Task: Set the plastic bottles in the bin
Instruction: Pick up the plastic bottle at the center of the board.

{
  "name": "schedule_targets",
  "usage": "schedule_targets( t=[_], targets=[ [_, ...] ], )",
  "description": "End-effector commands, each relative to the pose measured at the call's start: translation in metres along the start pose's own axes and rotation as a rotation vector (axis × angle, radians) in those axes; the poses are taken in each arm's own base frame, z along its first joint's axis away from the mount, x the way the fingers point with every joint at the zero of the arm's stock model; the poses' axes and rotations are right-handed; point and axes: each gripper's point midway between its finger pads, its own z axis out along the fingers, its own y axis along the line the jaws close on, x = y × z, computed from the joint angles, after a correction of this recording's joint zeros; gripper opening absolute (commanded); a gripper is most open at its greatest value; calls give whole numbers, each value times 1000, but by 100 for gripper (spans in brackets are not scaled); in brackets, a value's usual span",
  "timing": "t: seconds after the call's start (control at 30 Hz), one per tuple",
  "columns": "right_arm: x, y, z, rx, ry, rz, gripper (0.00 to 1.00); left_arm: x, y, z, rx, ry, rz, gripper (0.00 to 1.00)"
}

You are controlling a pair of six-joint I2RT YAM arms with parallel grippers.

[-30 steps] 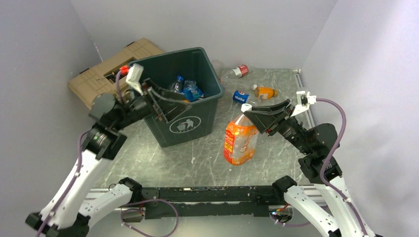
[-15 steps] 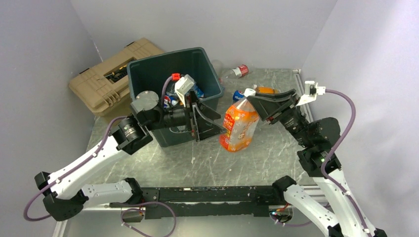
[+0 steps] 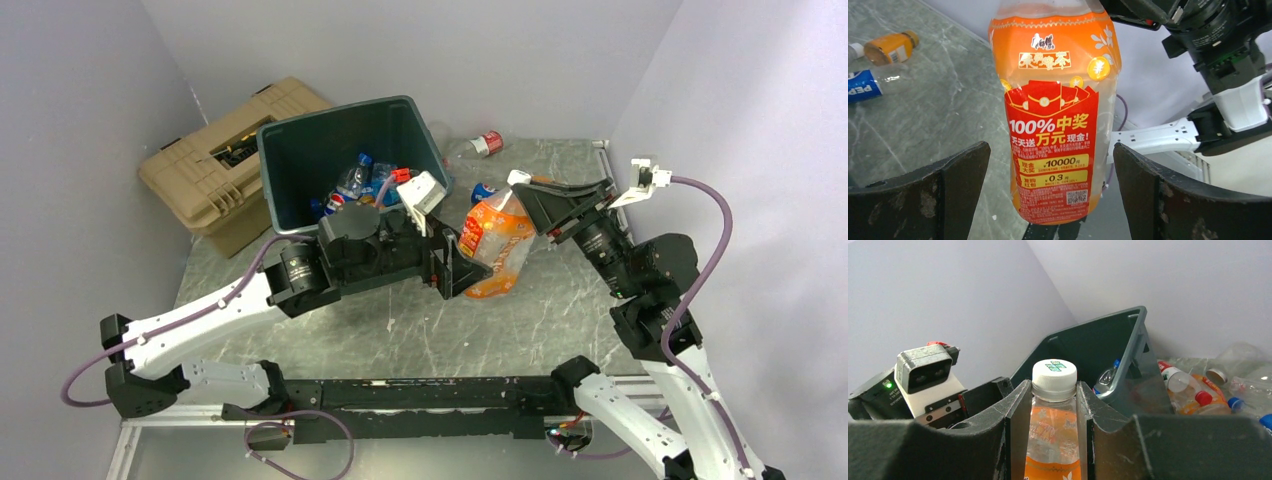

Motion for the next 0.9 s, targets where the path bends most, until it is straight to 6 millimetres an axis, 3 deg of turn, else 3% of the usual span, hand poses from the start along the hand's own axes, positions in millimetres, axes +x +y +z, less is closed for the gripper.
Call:
schedule_targets(
  t=[0.0, 0.1, 0.57, 0.63, 0.8, 0.83, 0.87],
  targets=[
    [-19, 11, -1, -14, -41, -20, 0, -25, -4, 2, -30, -76, 68, 100],
    [-17, 11, 1, -17, -27, -13, 0, -22, 0, 5, -55, -67, 84, 96],
    [-9, 21, 4, -71, 13, 29, 0, -15, -5, 12, -17, -27, 102, 61],
    [-8, 22, 3, -76, 16, 28, 0, -13, -8, 13, 2, -17, 98, 53],
    [-7, 23, 2, -77, 26, 35, 0, -12, -13, 13, 26, -9, 101, 19],
    [-8, 23, 1, -74, 20, 38, 14, -13, -13, 12, 25, -10, 101, 15],
    [-9, 24, -1, -81, 15, 34, 37, -15, -12, 11, 18, -16, 100, 12]
  ],
)
